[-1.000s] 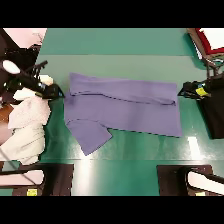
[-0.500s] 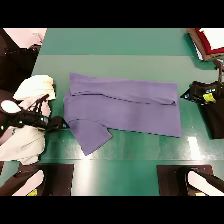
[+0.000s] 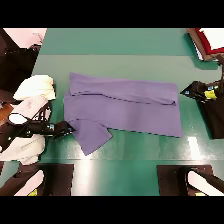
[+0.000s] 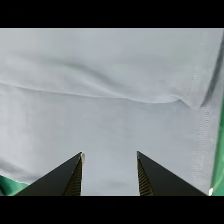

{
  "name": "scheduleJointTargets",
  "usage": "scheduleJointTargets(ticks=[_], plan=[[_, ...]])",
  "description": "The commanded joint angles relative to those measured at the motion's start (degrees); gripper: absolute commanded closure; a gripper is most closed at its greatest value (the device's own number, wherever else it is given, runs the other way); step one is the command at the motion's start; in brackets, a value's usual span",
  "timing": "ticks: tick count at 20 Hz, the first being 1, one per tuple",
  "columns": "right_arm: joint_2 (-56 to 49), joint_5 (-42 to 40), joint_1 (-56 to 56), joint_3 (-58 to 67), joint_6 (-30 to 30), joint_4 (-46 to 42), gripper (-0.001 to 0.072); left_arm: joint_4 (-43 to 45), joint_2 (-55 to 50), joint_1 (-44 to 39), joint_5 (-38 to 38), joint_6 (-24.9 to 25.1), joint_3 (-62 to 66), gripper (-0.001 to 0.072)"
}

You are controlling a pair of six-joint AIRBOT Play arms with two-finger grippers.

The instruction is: Fold the shirts.

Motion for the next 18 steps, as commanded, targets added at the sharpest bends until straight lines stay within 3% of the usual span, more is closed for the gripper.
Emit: scheduleJointTargets(ticks=[1,4,6,8,11,12,13,14,18], plan=[[0.0,-0.1,0.1,0.1,0.0,2.0,0.0337,-1.6,0.0,-4.8,6.7,0.4,-0.6,0.0206],[0.1,0.4,0.1,0.1,0.0,1.9,0.0338,-1.6,0.0,-11.5,10.8,-3.0,-0.6,0.0215],[0.4,2.5,-0.5,0.0,0.0,1.3,0.0337,-1.6,0.0,-12.1,11.0,-3.4,-0.4,0.0673],[2.2,4.9,-3.0,-2.6,0.0,0.5,0.0338,-1.6,0.0,-12.1,9.9,-3.4,1.2,0.0686],[7.0,7.9,-9.1,-11.8,0.0,-10.9,0.0332,-1.6,0.2,-12.1,5.3,-1.8,6.4,0.0686],[8.3,8.7,-11.4,-15.3,-0.1,-13.8,0.0306,-1.6,0.2,-12.1,4.3,-1.4,8.2,0.0686],[9.1,9.2,-14.2,-19.1,-0.1,-15.0,0.0202,-1.6,0.2,-12.1,4.3,-1.4,9.4,0.0686],[9.2,9.2,-16.7,-22.4,-0.2,-14.5,0.0189,-1.6,0.2,-12.1,4.4,-1.4,10.5,0.0686],[5.6,6.8,-20.3,-30.4,-4.2,-6.1,0.0266,-1.6,0.2,-12.1,4.9,-1.0,11.6,0.0686]])
